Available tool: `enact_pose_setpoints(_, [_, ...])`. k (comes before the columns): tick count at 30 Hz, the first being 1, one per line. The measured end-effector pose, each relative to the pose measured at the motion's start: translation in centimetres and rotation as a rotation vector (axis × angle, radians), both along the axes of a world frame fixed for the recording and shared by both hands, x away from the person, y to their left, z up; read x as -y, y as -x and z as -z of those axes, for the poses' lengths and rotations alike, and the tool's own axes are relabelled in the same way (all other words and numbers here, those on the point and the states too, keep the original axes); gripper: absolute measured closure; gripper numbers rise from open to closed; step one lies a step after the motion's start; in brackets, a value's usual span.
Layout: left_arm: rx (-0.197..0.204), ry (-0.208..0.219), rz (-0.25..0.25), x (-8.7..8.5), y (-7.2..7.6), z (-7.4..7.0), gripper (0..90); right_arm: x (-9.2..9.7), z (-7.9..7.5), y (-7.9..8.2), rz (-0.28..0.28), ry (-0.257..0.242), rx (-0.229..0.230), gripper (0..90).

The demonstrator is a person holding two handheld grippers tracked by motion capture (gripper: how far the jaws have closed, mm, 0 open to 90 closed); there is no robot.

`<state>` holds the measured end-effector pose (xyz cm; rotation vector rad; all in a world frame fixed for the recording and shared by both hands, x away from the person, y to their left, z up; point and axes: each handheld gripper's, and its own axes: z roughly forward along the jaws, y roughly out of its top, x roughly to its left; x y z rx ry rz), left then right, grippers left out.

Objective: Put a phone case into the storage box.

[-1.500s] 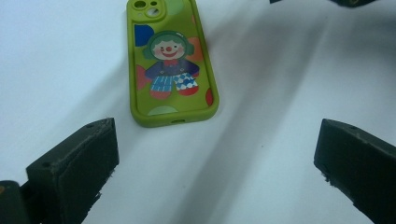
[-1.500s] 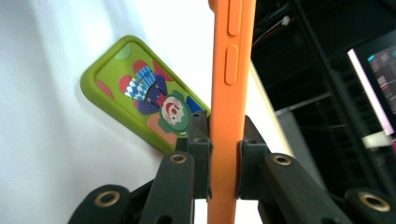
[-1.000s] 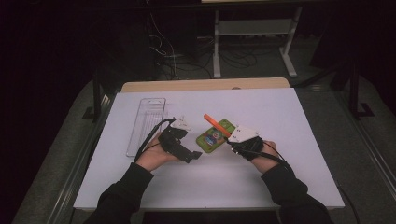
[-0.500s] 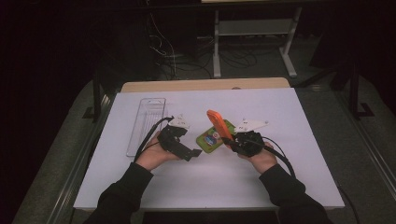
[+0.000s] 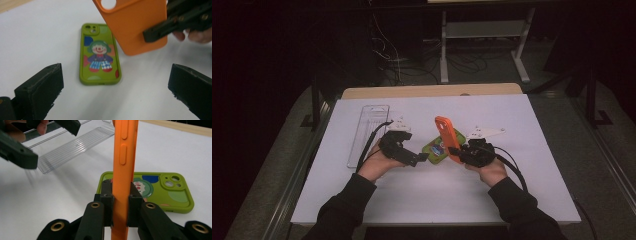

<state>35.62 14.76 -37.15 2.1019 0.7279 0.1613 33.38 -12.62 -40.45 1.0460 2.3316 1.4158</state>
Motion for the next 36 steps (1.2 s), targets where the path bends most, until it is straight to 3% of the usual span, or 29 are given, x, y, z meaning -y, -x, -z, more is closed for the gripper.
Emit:
enact_pose_setpoints(5, [-0.021,0.043,0.000,0.2,-0.4,-0.2,0.0,0.0,-0.2,0.1,0.006,-0.014,-0.002,78.1])
enact_pose_setpoints(20, [0.001,0.115,0.033,2.1,-2.2,-1.6,0.0,-0.5,-0.4,0.3,-0.006,-0.041,0.015,78.1])
enact_pose_setpoints(36, [-0.007,0.147,0.041,4.6,-2.8,-0.4,0.0,-1.7,-0.4,0.7,-0.025,-0.057,0.022,78.2])
